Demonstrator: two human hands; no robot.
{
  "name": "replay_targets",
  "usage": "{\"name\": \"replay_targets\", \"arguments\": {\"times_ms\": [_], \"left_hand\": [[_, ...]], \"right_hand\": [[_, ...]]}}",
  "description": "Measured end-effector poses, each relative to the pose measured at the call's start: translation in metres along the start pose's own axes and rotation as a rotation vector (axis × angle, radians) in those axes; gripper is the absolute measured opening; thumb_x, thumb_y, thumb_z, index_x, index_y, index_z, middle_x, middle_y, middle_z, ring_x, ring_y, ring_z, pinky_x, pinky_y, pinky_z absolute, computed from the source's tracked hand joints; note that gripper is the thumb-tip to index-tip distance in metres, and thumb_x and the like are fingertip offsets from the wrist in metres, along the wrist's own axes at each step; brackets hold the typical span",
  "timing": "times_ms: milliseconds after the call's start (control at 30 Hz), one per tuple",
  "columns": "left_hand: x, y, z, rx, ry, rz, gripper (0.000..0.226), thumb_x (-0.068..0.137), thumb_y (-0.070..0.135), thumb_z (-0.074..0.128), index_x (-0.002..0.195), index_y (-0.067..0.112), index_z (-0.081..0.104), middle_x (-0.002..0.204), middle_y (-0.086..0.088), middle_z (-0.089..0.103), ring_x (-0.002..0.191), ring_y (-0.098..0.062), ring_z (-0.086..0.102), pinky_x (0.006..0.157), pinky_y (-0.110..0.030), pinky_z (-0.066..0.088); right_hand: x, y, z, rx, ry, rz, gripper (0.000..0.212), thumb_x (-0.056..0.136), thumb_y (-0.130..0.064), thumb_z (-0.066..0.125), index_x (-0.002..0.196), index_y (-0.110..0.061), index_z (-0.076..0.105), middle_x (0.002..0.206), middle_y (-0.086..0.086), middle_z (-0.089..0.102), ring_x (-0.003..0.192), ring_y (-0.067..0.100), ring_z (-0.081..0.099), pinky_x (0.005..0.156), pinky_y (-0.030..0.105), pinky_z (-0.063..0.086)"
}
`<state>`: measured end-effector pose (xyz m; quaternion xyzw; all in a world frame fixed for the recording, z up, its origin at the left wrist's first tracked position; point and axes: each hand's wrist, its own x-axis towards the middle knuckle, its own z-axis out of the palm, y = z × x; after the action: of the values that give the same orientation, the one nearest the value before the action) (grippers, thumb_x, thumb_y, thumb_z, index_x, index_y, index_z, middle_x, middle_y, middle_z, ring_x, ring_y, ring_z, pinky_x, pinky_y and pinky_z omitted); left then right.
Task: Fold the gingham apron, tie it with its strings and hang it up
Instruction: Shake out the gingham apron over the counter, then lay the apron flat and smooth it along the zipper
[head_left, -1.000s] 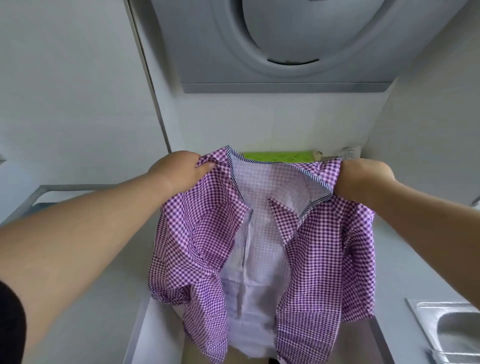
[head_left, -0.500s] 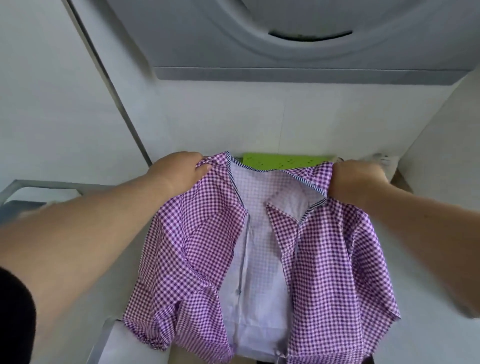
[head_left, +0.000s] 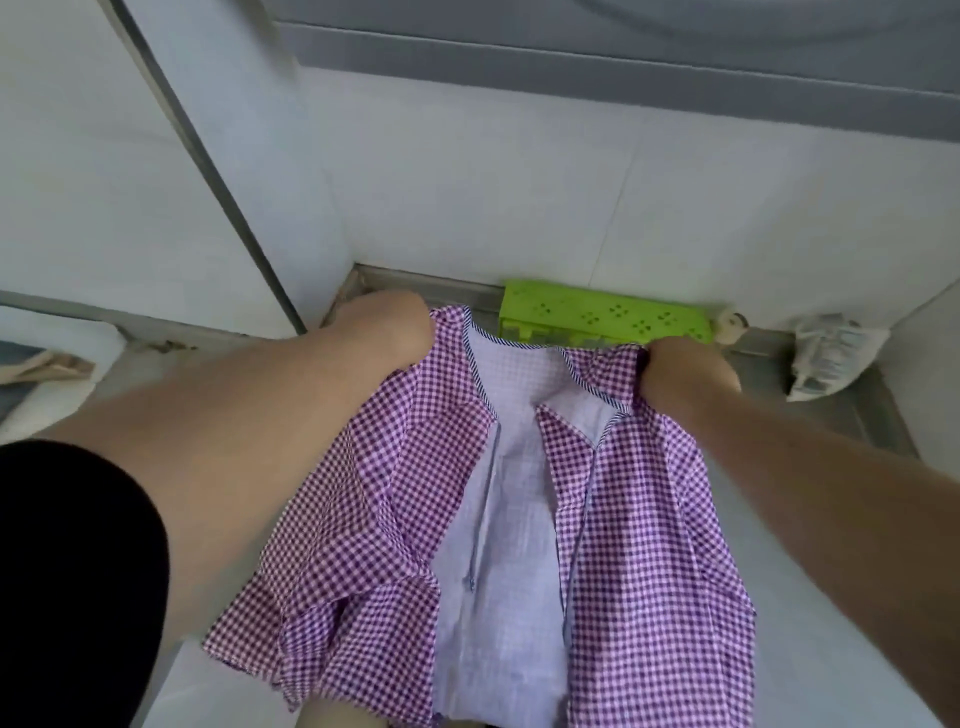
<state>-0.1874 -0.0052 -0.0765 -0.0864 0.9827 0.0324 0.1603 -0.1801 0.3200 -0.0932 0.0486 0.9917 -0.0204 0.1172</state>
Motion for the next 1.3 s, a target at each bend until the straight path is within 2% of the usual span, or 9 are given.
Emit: {"name": "replay_targets", "arguments": {"times_ms": [133, 233, 333, 467, 633, 733, 900, 1100, 1300], "left_hand": [[0.011, 0.009, 0.029, -0.436, -0.099, -0.111, 0.032, 0.111, 0.037, 0.045, 0.104, 0.009, 0.058, 0.075, -0.010, 0.078, 0.060, -0.026, 0.074, 0.068, -0.041, 0.065], [0.017, 0.005, 0.048, -0.538, -0.110, -0.066, 0.045, 0.111, 0.046, 0.034, 0.117, 0.011, 0.060, 0.107, -0.017, 0.077, 0.089, -0.035, 0.076, 0.084, -0.050, 0.064], [0.020, -0.006, 0.078, -0.393, -0.151, 0.059, 0.050, 0.113, 0.041, 0.032, 0.133, 0.006, 0.062, 0.135, -0.019, 0.066, 0.115, -0.034, 0.064, 0.097, -0.036, 0.046], [0.007, -0.020, 0.121, -0.367, -0.308, 0.177, 0.071, 0.103, 0.041, 0.059, 0.162, 0.016, 0.029, 0.164, -0.012, 0.041, 0.145, -0.032, 0.045, 0.122, -0.041, 0.035], [-0.012, -0.028, 0.146, -0.499, -0.424, 0.277, 0.118, 0.092, 0.027, 0.078, 0.166, 0.021, -0.013, 0.174, -0.006, 0.017, 0.157, -0.024, 0.026, 0.129, -0.036, 0.021], [-0.013, -0.035, 0.156, -0.452, -0.470, 0.259, 0.127, 0.091, 0.030, 0.079, 0.161, 0.030, -0.027, 0.176, -0.002, 0.012, 0.159, -0.024, 0.021, 0.130, -0.043, 0.023], [-0.027, -0.048, 0.165, -0.337, -0.373, 0.338, 0.127, 0.086, 0.045, 0.079, 0.155, 0.048, -0.028, 0.171, -0.009, 0.027, 0.150, -0.032, 0.040, 0.123, -0.052, 0.036], [-0.061, -0.083, 0.164, -0.185, -0.228, 0.350, 0.111, 0.083, 0.080, 0.061, 0.165, 0.031, 0.004, 0.175, 0.002, 0.002, 0.160, -0.027, 0.010, 0.129, -0.051, 0.020], [-0.087, -0.138, 0.178, -0.096, -0.392, 0.126, 0.137, 0.062, 0.095, 0.063, 0.161, 0.040, -0.014, 0.175, -0.004, -0.011, 0.162, -0.033, 0.002, 0.128, -0.057, 0.019]], "right_hand": [[0.025, -0.003, 0.034, 0.352, -0.062, 0.157, 0.026, 0.092, -0.008, 0.051, 0.111, -0.006, 0.069, 0.111, 0.019, 0.069, 0.106, 0.040, 0.066, 0.076, 0.038, 0.049], [0.029, -0.010, 0.056, 0.678, -0.038, 0.247, 0.031, 0.094, -0.016, 0.053, 0.121, -0.011, 0.066, 0.112, 0.011, 0.067, 0.108, 0.035, 0.065, 0.079, 0.032, 0.046], [0.014, -0.027, 0.085, 0.817, -0.032, 0.243, 0.036, 0.092, -0.026, 0.056, 0.126, -0.014, 0.058, 0.117, 0.012, 0.064, 0.112, 0.034, 0.063, 0.090, 0.039, 0.050], [-0.040, -0.046, 0.122, 0.646, -0.102, 0.034, 0.076, 0.093, -0.026, 0.069, 0.155, -0.020, 0.026, 0.162, 0.005, 0.016, 0.138, 0.037, 0.046, 0.111, 0.049, 0.040], [-0.096, -0.080, 0.152, 0.492, -0.105, -0.206, 0.088, 0.090, -0.035, 0.067, 0.156, -0.042, 0.010, 0.166, -0.017, -0.011, 0.130, 0.028, 0.058, 0.088, 0.045, 0.053], [-0.115, -0.102, 0.166, 0.294, -0.223, -0.394, 0.079, 0.095, -0.051, 0.060, 0.155, -0.046, 0.009, 0.170, -0.007, -0.011, 0.148, 0.033, 0.037, 0.099, 0.053, 0.052], [-0.119, -0.130, 0.192, 0.009, -0.371, -0.404, 0.088, 0.087, -0.080, 0.042, 0.158, -0.048, 0.002, 0.171, 0.007, -0.015, 0.156, 0.042, -0.008, 0.120, 0.065, 0.017], [-0.099, -0.133, 0.189, -0.069, -0.350, -0.366, 0.099, 0.084, -0.083, 0.046, 0.159, -0.047, -0.007, 0.169, 0.009, -0.023, 0.155, 0.042, -0.012, 0.120, 0.063, 0.018], [-0.071, -0.128, 0.177, -0.057, -0.375, -0.358, 0.100, 0.086, -0.076, 0.055, 0.159, -0.048, -0.006, 0.169, 0.005, -0.023, 0.156, 0.039, -0.012, 0.121, 0.063, 0.017]]}}
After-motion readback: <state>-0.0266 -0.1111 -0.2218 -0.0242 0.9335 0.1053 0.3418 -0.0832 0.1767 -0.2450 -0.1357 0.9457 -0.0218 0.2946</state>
